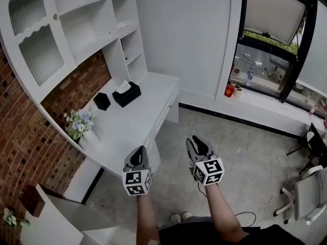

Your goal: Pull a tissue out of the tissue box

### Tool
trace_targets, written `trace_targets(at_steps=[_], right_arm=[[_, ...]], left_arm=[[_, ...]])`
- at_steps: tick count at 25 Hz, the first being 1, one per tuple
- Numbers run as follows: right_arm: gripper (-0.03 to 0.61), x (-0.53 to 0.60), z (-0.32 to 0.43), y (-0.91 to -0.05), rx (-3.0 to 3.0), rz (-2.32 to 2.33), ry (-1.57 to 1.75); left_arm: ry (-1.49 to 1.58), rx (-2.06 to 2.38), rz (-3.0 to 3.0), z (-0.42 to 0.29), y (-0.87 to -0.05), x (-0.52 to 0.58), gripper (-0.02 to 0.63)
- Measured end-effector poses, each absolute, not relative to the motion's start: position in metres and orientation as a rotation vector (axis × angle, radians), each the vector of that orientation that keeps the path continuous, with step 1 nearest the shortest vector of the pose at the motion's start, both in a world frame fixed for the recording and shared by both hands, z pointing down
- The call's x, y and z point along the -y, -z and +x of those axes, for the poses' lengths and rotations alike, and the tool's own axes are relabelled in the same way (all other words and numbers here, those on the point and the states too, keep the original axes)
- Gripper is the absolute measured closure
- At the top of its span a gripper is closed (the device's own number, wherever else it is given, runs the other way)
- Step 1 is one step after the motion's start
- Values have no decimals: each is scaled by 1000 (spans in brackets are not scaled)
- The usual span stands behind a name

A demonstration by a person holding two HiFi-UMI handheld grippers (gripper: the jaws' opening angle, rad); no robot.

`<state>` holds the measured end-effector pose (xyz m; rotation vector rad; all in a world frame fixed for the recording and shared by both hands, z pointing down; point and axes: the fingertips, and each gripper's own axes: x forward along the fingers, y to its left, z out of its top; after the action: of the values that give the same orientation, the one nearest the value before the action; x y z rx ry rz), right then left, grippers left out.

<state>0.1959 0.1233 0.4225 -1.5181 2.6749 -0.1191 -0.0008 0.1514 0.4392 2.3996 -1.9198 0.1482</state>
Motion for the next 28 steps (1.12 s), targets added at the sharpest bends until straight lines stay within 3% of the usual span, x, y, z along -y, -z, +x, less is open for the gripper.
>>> trace_targets(at_steps=[3,6,28], right_arm=[[432,-122,190,-421,-2669,-1482,137],[402,-122,187,-424,-2671,-1482,146],[393,-80,184,-385,-2574,-1468,22]], left_arm=[[-152,1920,2399,-7,-441,-149,604],[-149,1916,2401,-12,-442,-148,604],[-122,1958,2506,-30,-408,-95,604]])
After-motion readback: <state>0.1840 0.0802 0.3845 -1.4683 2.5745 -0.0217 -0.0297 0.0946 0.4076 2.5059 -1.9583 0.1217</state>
